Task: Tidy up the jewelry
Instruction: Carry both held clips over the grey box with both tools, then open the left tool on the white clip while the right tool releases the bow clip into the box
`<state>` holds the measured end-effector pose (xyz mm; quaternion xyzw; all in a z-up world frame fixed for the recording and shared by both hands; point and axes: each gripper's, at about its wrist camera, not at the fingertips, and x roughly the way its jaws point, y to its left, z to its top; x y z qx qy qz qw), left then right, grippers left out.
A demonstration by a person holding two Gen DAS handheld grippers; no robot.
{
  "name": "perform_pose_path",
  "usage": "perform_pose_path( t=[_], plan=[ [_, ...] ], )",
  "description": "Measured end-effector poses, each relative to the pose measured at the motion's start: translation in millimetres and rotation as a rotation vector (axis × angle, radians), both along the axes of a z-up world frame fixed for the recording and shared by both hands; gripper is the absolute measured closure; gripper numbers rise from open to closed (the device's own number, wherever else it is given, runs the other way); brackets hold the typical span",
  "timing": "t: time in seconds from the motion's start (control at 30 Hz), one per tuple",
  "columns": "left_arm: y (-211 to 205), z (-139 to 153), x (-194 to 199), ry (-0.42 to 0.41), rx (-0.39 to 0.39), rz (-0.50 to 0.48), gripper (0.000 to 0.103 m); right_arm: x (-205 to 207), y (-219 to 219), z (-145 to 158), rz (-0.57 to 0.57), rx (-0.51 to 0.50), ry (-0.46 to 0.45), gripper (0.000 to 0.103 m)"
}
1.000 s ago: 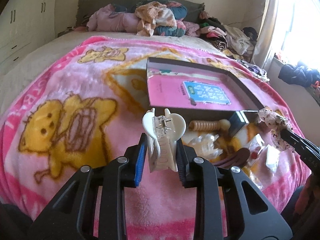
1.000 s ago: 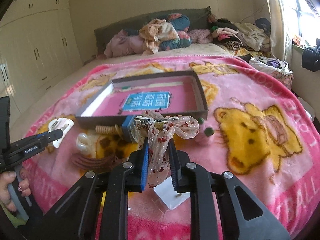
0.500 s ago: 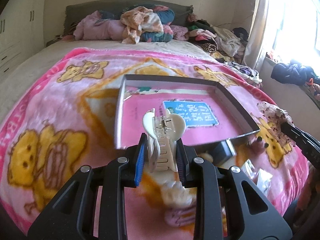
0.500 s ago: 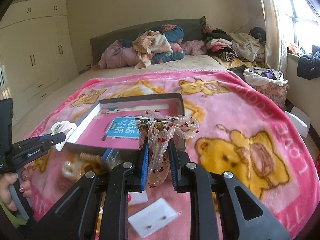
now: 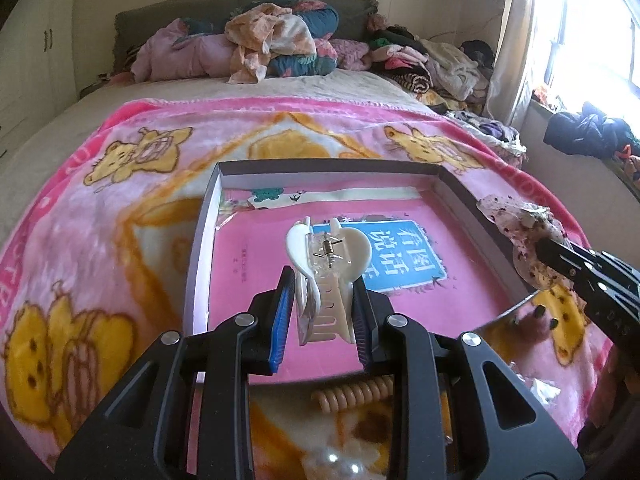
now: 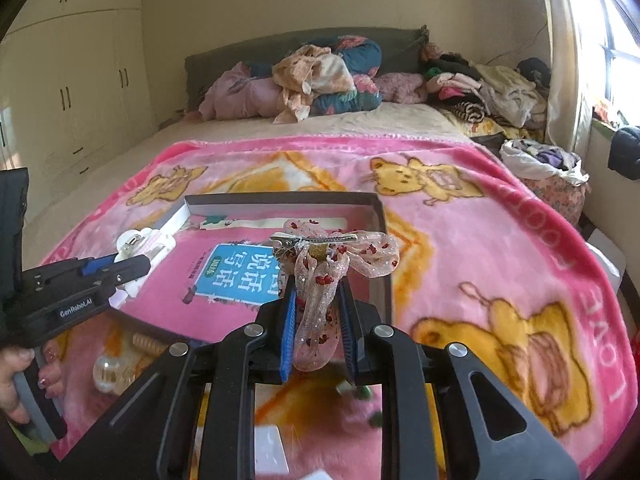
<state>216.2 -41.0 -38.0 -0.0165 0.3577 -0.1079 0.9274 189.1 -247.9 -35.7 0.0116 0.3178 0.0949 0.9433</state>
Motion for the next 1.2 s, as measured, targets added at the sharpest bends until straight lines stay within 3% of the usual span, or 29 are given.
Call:
perform_pose_path(
  t=[0.37,0.63,0.8,1.0,1.2],
  plan=[
    [6.0,-19.7,17.4,0.051,0.011,0.016,0.084,45.2,23.1,-22.6,0.047,-0.018,0.108,0.082],
    [9.4,-26.7,19.6,0.067,0.008,0.018,0.084,52.4,23.9,-36.2,0.029,-0.031,0.139,0.073],
    [11.7,-28.9,20.1,0.070,0.005,0.023,0.084,43.9,18.9,-35.7,0.019,-0.013,0.114,0.051],
    [14.9,-29.5,18.0,0.066,0.000,0.029,0.083,25.0,13.5,-30.7,0.002,0.002,0.064,0.035],
    [19.6,-26.2,7.5,0.045,-0.020,0.047,0.070,-0.7,11.2,-20.9,-0.024,-0.029,-0.013,0.021]
  ],
)
